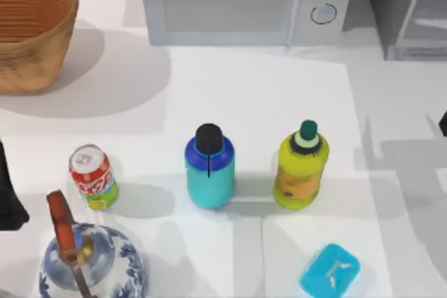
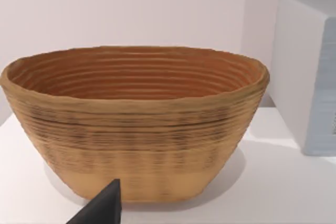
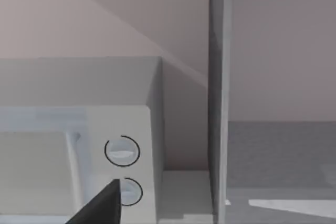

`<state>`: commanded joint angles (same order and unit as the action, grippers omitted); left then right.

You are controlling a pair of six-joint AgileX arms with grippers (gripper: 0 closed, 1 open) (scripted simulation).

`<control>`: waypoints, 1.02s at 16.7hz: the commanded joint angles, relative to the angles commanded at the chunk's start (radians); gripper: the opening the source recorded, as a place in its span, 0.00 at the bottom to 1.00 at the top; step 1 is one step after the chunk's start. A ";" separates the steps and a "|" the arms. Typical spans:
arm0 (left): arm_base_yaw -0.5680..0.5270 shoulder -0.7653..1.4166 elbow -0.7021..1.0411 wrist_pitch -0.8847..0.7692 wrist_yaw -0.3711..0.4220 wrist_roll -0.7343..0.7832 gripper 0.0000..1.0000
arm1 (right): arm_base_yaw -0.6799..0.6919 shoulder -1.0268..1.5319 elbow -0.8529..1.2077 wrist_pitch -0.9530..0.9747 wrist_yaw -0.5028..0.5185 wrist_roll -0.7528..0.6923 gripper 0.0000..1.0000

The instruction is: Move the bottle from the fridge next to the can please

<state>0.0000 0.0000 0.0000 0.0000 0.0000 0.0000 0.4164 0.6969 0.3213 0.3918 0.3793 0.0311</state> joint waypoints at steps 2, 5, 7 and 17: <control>0.000 0.000 0.000 0.000 0.000 0.000 1.00 | -0.111 -0.204 -0.087 -0.103 -0.104 -0.010 1.00; 0.000 0.000 0.000 0.000 0.000 0.000 1.00 | -0.256 -0.460 -0.200 -0.241 -0.236 -0.020 1.00; 0.000 0.000 0.000 0.000 0.000 0.000 1.00 | -0.332 -0.581 -0.258 -0.314 -0.305 -0.025 1.00; 0.000 0.000 0.000 0.000 0.000 0.000 1.00 | -0.414 -0.694 -0.318 -0.391 -0.377 -0.031 1.00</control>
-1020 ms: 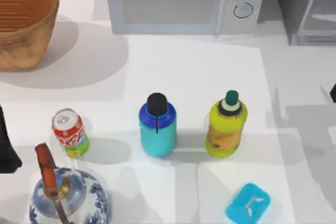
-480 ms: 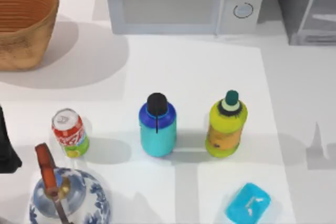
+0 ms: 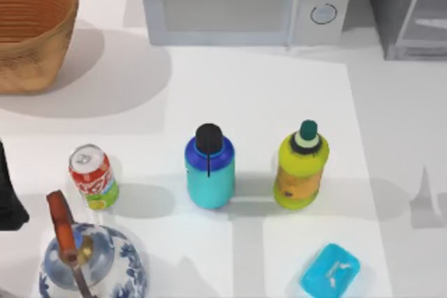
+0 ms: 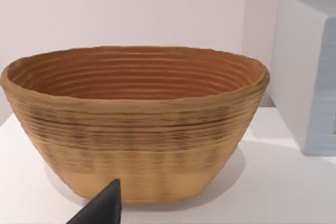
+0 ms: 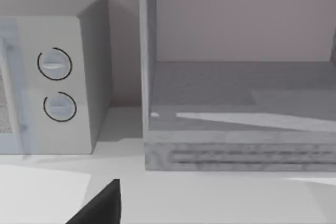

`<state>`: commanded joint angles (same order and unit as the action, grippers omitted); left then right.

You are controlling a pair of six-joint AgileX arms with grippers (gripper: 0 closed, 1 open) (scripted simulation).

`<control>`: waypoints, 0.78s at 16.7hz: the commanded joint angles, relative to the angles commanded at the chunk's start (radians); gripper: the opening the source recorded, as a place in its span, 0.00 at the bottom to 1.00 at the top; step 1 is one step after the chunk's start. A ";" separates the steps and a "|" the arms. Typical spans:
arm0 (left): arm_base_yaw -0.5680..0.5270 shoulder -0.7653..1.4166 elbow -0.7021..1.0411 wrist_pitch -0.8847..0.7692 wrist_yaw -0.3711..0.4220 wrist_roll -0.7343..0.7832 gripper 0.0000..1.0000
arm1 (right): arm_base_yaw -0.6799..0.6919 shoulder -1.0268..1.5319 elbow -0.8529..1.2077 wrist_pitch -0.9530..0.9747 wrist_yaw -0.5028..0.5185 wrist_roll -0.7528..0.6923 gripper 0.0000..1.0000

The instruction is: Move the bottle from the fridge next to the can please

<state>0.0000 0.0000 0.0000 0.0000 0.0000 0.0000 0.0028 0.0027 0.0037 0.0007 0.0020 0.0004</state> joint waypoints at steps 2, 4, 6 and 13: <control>0.000 0.000 0.000 0.000 0.000 0.000 1.00 | -0.002 -0.027 0.023 -0.033 0.002 -0.001 1.00; 0.000 0.000 0.000 0.000 0.000 0.000 1.00 | -0.005 -0.081 0.068 -0.108 0.004 -0.002 1.00; 0.000 0.000 0.000 0.000 0.000 0.000 1.00 | -0.006 -0.153 0.128 -0.224 0.005 -0.004 1.00; 0.000 0.000 0.000 0.000 0.000 0.000 1.00 | -0.005 -0.463 0.380 -0.830 0.001 -0.006 1.00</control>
<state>0.0000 0.0000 0.0000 0.0000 0.0000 0.0000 -0.0026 -0.4604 0.3832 -0.8290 0.0029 -0.0052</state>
